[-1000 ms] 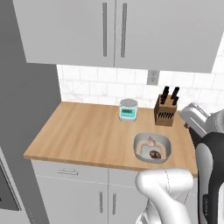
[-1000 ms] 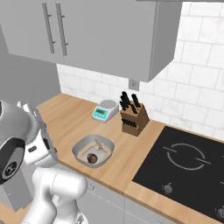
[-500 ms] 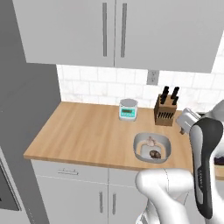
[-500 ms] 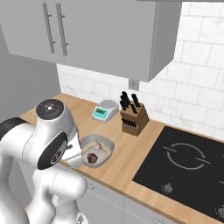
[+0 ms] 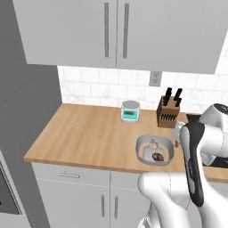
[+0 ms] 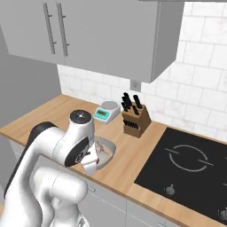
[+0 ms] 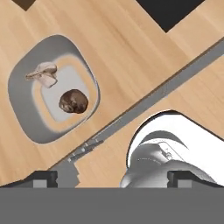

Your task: Take the meat container that has the fish and place it on the second highest rack of the freezer. Then take the vegetable container that has the mushroom and garlic and place it on the highest rack of the freezer.

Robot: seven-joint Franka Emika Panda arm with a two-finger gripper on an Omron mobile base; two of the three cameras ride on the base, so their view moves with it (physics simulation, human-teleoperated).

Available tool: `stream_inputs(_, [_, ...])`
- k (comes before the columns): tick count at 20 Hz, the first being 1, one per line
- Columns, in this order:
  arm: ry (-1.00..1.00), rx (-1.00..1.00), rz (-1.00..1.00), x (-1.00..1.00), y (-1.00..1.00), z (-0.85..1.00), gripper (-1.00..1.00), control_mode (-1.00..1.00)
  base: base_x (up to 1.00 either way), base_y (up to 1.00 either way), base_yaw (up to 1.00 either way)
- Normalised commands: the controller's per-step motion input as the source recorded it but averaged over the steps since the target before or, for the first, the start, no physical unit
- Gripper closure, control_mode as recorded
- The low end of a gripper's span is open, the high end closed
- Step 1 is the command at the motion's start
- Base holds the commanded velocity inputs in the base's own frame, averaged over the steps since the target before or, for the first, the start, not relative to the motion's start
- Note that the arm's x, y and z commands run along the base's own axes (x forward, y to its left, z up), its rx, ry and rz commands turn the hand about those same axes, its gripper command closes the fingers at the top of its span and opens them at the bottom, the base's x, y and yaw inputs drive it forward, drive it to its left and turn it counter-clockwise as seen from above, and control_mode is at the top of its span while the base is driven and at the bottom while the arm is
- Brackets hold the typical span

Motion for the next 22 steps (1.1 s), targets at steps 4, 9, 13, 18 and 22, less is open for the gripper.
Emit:
stream_inputs(4, [0.29, 0.03, 0.0, 0.77, 0.0, -0.73, -1.0, -1.0, 0.0, 0.0, 0.0])
stream_inputs(9, [0.03, 0.04, 0.04, 0.13, -0.24, -0.6, -1.0, -1.0, 0.0, 0.0, 0.0])
stream_inputs(13, [0.0, 0.05, 0.04, 0.22, -0.27, -0.29, -1.0, -1.0, 0.0, 0.0, 0.0])
stream_inputs(18, [0.0, 0.01, 0.02, 0.48, -0.08, -0.26, -1.0, -1.0, 0.0, 0.0, 0.0])
stream_inputs(22, [0.04, 0.0, 0.0, 0.5, 0.0, -0.2, -1.0, -1.0, 0.0, 0.0, 0.0])
